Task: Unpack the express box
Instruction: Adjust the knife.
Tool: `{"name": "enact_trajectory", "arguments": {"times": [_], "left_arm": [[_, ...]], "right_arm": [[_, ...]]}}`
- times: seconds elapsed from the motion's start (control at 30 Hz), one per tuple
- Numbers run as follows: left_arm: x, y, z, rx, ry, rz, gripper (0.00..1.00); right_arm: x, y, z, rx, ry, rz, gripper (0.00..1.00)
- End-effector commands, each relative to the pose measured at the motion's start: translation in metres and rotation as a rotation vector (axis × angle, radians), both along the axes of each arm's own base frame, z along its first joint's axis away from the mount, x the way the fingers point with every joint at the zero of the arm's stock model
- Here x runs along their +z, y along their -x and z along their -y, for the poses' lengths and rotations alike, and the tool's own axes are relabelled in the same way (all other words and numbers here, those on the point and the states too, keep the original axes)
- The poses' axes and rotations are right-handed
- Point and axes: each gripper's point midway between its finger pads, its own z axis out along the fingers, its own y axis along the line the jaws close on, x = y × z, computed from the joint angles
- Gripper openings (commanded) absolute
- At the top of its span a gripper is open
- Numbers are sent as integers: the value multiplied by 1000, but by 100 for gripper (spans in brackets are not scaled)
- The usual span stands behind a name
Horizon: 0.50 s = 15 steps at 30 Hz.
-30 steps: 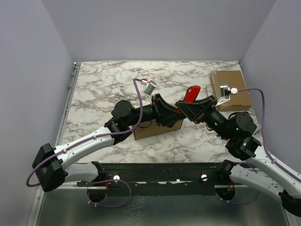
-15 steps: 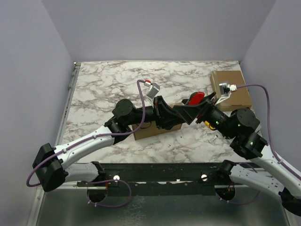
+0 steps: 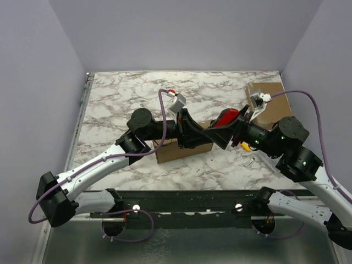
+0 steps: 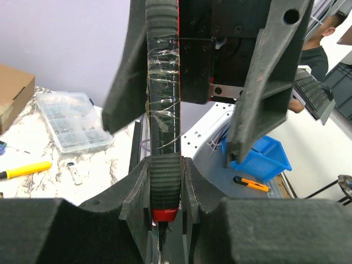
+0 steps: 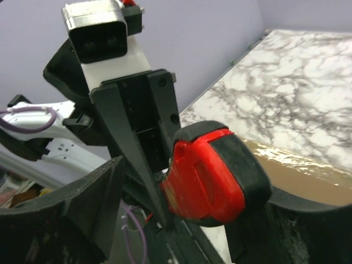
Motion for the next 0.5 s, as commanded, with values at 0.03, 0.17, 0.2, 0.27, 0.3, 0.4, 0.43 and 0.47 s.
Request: {"name": "enact_trajectory", "arguments": {"times": [0.03,0.17,0.2,0.27,0.3,0.4,0.43,0.47], "left_arm": [[20,18,-13,-86,27,69,0],[22,26,-19,-113,42,71,0],[23,29,-20,-123,48,74,0],[23,33,-22,-136,53,71,0],[23,33,-22,-137,53,69,0],[23,36,-23,-150,54,74,0],[23,36,-23,-154,54,76,0],[23,37,-24,-158,54,78,0]], "right_arm": [[1,23,-12,152,18,8,67],[4,32,-16,212,-5,44,63],[4,33,-17,221,-10,50,62],[5,35,-19,235,-32,63,61],[5,35,-21,241,-40,66,60],[4,33,-26,254,-46,66,56],[4,32,-27,254,-47,66,55],[5,32,-27,254,-51,70,53]]}}
